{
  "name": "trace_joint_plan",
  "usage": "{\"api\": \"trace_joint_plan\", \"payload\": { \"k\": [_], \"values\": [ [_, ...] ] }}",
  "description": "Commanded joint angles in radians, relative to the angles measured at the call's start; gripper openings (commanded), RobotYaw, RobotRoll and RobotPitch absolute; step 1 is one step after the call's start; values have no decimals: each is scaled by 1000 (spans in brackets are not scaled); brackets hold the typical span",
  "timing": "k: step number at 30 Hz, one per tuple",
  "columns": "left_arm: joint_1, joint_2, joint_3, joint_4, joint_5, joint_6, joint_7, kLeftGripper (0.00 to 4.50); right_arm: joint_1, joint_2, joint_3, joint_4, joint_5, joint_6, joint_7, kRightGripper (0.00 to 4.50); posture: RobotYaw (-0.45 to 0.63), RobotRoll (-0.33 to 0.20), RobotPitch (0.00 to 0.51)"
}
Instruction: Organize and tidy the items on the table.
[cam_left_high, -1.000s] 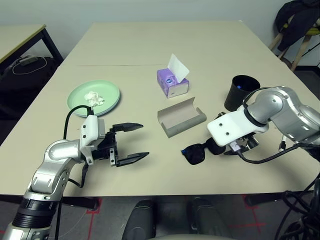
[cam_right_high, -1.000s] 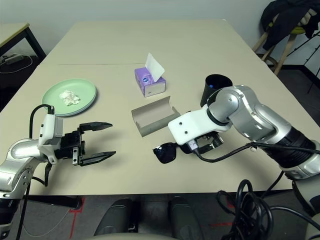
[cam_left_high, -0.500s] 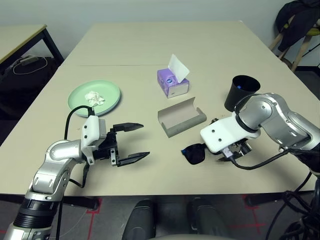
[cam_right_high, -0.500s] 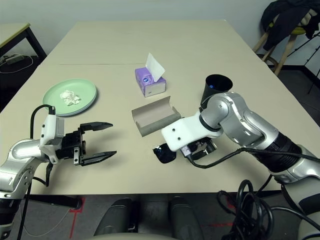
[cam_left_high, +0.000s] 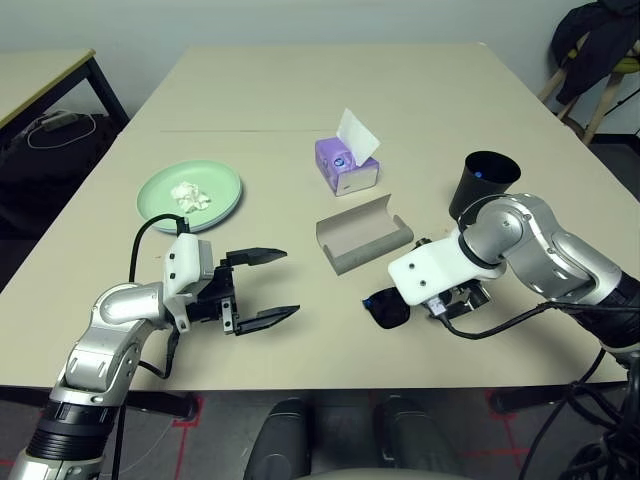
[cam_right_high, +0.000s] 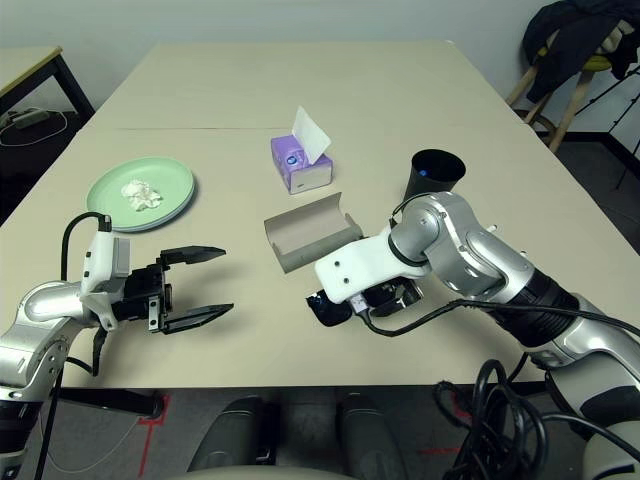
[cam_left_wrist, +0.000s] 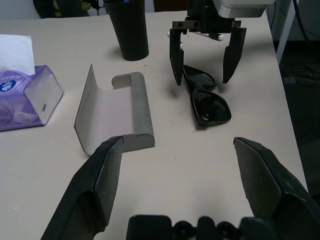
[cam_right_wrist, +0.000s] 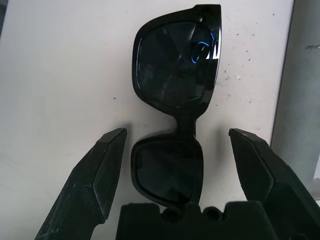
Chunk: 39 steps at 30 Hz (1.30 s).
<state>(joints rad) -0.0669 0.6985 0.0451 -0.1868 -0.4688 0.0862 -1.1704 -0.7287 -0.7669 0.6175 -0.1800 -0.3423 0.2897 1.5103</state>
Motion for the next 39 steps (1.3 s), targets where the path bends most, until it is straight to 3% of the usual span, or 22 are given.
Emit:
{"api": "trace_joint_plan", "payload": {
  "k": [1, 13, 39],
  "values": [
    [9, 1, -14, -26, 12, -3, 3, 4446, 1, 17, 12, 39, -23, -14, -19, 4500, 70, 0, 48],
    [21, 0, -19, -39, 13, -3, 18, 4446, 12, 49, 16, 76, -87, -63, -54, 4500, 79, 0, 53],
    [14, -14, -35, -27, 27, -14, 24, 4446, 130, 41, 2, -75, -195, 10, -119, 4500, 70, 0, 56]
  ]
}}
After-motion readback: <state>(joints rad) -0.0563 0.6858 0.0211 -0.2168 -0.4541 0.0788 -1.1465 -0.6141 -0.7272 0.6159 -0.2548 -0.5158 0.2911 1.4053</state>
